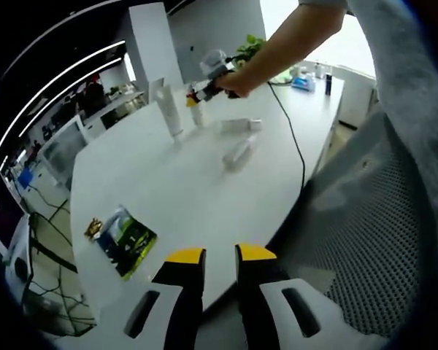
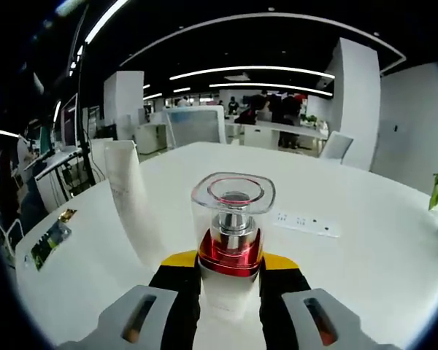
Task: Arrange the skincare products in the storage area until every visible bottle or jar stands upright without overlapping.
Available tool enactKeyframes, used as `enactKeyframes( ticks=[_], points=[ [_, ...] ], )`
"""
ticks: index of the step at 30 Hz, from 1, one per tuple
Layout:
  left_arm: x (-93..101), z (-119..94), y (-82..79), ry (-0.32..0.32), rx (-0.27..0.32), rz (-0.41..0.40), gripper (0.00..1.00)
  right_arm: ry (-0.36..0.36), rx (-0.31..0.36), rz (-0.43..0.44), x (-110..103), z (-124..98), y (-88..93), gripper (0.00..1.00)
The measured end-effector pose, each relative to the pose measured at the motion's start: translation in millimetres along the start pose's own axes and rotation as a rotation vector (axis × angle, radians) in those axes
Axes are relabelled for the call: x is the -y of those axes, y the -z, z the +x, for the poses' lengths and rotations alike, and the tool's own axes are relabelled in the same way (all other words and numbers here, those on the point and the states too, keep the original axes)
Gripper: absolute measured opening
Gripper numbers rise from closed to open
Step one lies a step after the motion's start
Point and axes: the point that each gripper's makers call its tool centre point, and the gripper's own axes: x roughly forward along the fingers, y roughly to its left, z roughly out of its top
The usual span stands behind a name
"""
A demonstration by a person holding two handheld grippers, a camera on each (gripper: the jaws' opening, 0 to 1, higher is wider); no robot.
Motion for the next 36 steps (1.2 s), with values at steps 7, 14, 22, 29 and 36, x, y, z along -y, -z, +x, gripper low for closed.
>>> enactKeyframes(
  ticks=[7, 14, 22, 29, 36],
  points=[
    [-1.1, -1, -1.5, -0.005, 0.007, 0.001, 0.13, 0.002, -0.004, -0.027, -4, -5, 1.5, 0.25],
    [-1.3, -1, -1.6, -0.008, 0.007, 0.000, 0.13, -0.013, -0.025, -0.027, -3, -2, 0.9, 0.25],
    [-1.6, -1, -1.8, -0.011, 0.008, 0.001, 0.13, -0.026, -0.058, -0.047, -4, -2, 2.2, 0.25],
    [-2.2, -1, -1.6, -0.013, 0.005, -0.002, 0.12, -0.067, -0.087, -0.022, -10, -5, 2.7, 0.30],
    [-1.5, -1, -2.4, -0.008, 0.007, 0.003, 0.11, -0.091, -0.119, -0.023, -11, -13, 1.5, 0.35]
  ],
)
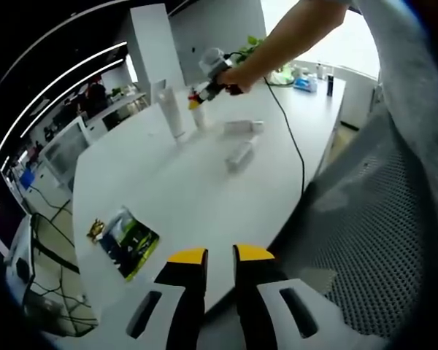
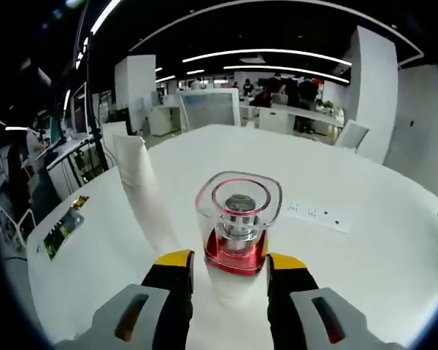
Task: Arrange the skincare products in the storage area until every visible bottle or jar stands upright without overlapping.
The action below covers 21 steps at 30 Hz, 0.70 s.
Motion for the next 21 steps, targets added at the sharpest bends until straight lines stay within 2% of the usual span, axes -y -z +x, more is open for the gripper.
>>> enactKeyframes(
  ticks=[6, 14, 20, 21],
  points=[
    [-0.8, -1, -1.0, -0.003, 0.005, -0.002, 0.09, -0.013, 0.000, -0.022, 1, -11, -10.3, 0.36],
    [2.6, -1, -1.1, 0.013, 0.005, 0.011, 0.06, -0.013, 0.056, -0.046, 11, -22, -41.3, 0.35],
    [1.9, -1, -0.9, 0.013, 0.004, 0.003, 0.05, -0.074, 0.011, -0.093, 5, -18, -39.5, 0.36],
    [1.8, -1, -0.6, 0.013, 0.002, 0.002, 0.05, -0.102, 0.004, -0.117, 1, -17, -39.1, 0.36]
  ],
)
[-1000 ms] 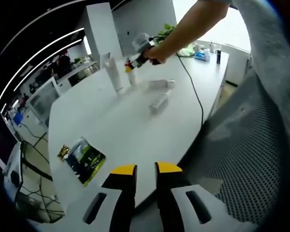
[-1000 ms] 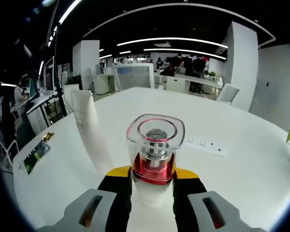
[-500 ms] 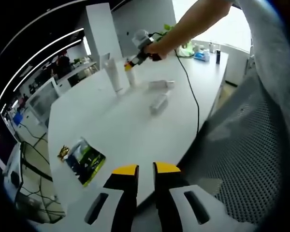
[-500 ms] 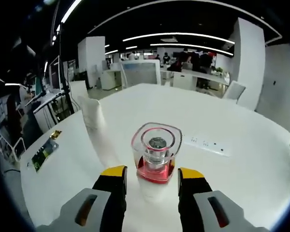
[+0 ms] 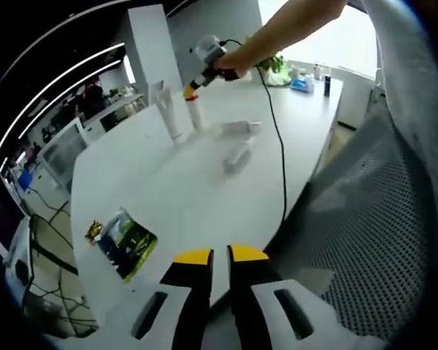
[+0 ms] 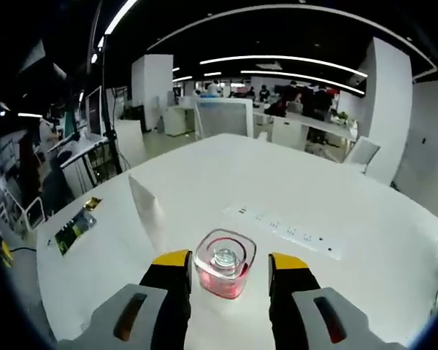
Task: Arrange the skincare products in the storage area until every visible bottle or jar stands upright without overlapping.
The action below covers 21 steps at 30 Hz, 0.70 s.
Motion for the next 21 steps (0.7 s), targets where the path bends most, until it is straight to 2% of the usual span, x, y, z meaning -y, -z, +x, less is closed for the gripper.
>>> enactKeyframes(
  ticks=[2, 4, 7, 10, 14, 16, 18, 21],
  points=[
    [0.0, 0, 0.4, 0.001, -0.002, -0.002, 0.05, -0.059, -0.030, -0.018, -9, 0, 2.9, 0.36],
    [1.1, 0, 0.9, 0.007, -0.005, -0.005, 0.04, -0.087, -0.080, -0.074, -9, 0, 7.1, 0.37],
    [1.6, 0, 0.9, 0.009, -0.006, -0.004, 0.04, -0.153, -0.180, -0.223, -9, -5, 12.3, 0.44],
    [1.9, 1, 1.8, 0.012, -0.010, -0.007, 0.04, -0.182, -0.226, -0.315, -4, -8, 9.1, 0.52],
    [2.7, 1, 2.2, 0.017, -0.014, -0.007, 0.04, -0.219, -0.325, -0.493, 4, -10, 2.1, 0.52],
    [3.0, 1, 2.3, 0.019, -0.015, -0.007, 0.03, -0.268, -0.370, -0.562, 0, -8, 2.7, 0.53],
    [3.4, 1, 2.5, 0.022, -0.017, -0.010, 0.02, -0.338, -0.451, -0.691, -4, -7, 5.3, 0.52],
    [2.7, 1, 2.7, 0.020, -0.017, -0.013, 0.02, -0.404, -0.550, -0.797, -5, -6, 13.1, 0.50]
  ],
)
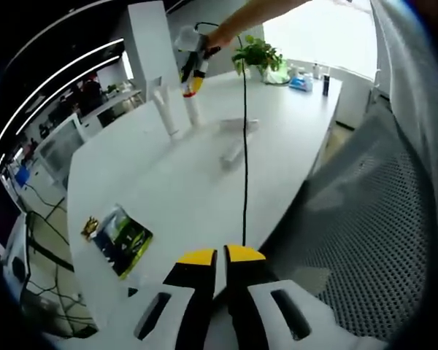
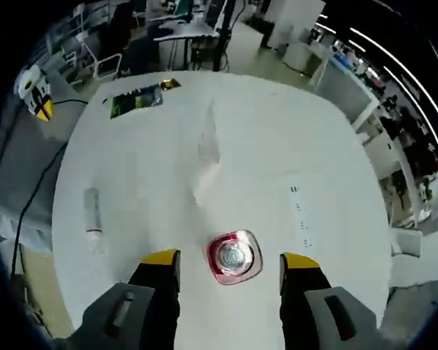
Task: Arrange the skincare products in the storage area until every visible bottle or jar stands upright without overlapping.
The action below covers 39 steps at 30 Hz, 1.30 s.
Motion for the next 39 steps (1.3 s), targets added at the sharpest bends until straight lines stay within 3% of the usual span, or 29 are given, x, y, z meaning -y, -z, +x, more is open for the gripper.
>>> enactKeyframes(
  ticks=[6, 10, 15, 24, 39],
  points=[
    [-1.1, -0.2, 0.2, -0.006, -0.001, -0.003, 0.02, -0.091, -0.140, -0.147, -4.8, 6.1, 5.1, 0.41],
    [-1.8, -0.2, 0.9, -0.008, -0.004, -0.007, 0.02, -0.119, -0.173, -0.171, -2.1, 8.4, 5.5, 0.33],
    [-1.9, 0.2, 1.7, -0.009, -0.008, -0.008, 0.02, -0.137, -0.188, -0.191, 0.2, 8.0, 4.3, 0.24],
    [-0.9, 1.0, 3.7, -0.005, -0.019, 0.000, 0.02, -0.169, -0.200, -0.222, -3.6, 9.2, 3.5, 0.24],
    [-4.5, 0.5, 4.7, -0.023, -0.025, 0.002, 0.03, -0.157, -0.229, -0.208, -1.8, 10.1, 1.0, 0.22]
  ],
)
